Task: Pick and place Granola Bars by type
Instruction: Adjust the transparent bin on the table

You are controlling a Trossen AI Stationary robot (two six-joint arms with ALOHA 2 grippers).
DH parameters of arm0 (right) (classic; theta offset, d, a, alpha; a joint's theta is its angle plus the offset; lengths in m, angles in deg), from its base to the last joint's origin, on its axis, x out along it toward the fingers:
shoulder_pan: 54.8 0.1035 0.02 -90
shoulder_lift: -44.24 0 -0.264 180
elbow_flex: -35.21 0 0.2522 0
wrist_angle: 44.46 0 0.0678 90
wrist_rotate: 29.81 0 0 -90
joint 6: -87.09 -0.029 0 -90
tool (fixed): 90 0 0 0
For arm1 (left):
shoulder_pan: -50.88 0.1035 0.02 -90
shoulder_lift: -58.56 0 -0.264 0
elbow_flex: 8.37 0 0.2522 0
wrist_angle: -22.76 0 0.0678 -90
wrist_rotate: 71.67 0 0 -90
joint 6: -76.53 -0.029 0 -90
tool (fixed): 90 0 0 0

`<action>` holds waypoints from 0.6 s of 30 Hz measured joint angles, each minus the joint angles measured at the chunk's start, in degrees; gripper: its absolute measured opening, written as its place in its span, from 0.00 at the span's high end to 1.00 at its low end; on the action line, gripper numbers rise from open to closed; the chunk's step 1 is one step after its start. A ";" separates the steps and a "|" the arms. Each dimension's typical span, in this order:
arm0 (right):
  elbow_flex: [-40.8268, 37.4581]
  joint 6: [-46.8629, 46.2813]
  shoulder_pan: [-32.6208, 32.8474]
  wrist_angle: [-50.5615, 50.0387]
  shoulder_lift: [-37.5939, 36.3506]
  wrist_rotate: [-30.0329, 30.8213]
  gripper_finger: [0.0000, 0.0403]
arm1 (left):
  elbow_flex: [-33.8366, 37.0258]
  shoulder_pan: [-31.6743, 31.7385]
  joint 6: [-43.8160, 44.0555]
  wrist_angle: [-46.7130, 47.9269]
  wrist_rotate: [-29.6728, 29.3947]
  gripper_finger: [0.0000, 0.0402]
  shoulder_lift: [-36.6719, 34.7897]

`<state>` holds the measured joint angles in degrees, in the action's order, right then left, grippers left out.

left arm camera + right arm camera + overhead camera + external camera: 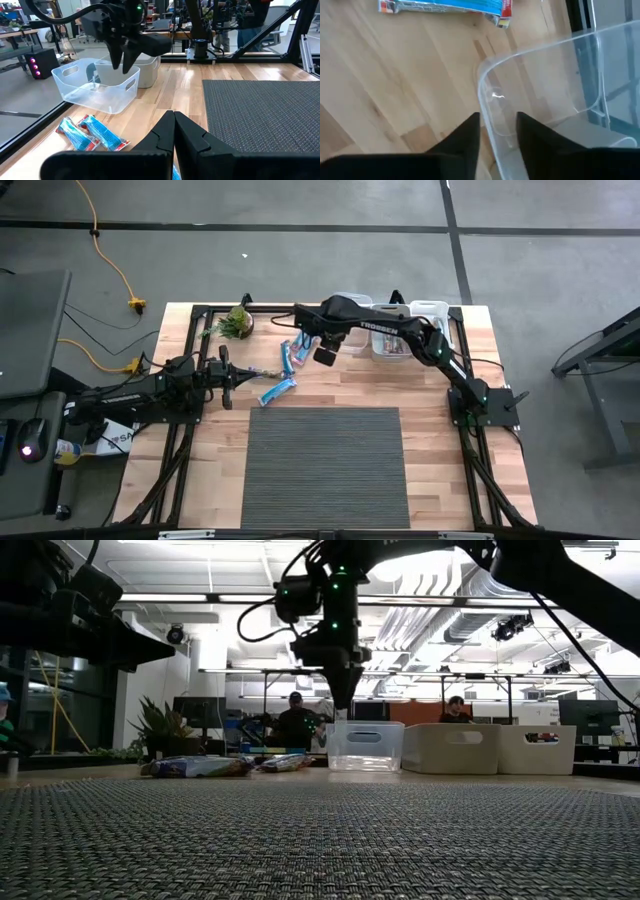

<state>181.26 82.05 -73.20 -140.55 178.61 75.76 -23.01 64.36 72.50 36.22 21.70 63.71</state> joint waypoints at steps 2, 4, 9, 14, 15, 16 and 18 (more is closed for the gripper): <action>0.00 1.45 -0.15 0.16 0.00 -0.48 0.64 | 0.00 0.00 0.00 -0.01 0.00 1.00 0.00; 0.00 2.78 -0.19 0.61 0.00 -1.07 0.56 | 0.00 0.00 0.00 -0.02 0.00 1.00 0.00; 0.00 5.51 -0.09 1.10 0.00 -1.76 0.41 | -0.01 0.00 0.00 -0.02 0.00 1.00 0.00; -0.02 6.63 -0.11 1.14 0.00 -5.13 0.39 | 0.00 0.00 0.00 0.00 0.00 1.00 0.00; -0.02 6.63 -0.13 1.16 -0.02 -5.44 0.39 | -0.02 0.00 0.02 0.00 0.00 1.00 0.00; -0.02 6.84 -0.26 1.09 -0.02 -5.61 0.40 | -0.01 0.00 0.00 0.00 0.00 1.00 0.00; -0.02 7.20 -0.50 1.08 -0.02 -7.35 0.40 | 0.00 0.00 0.00 -0.01 0.00 1.00 0.00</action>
<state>181.24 89.25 -73.70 -139.47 178.59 68.41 -23.01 64.36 72.50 36.21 21.70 63.71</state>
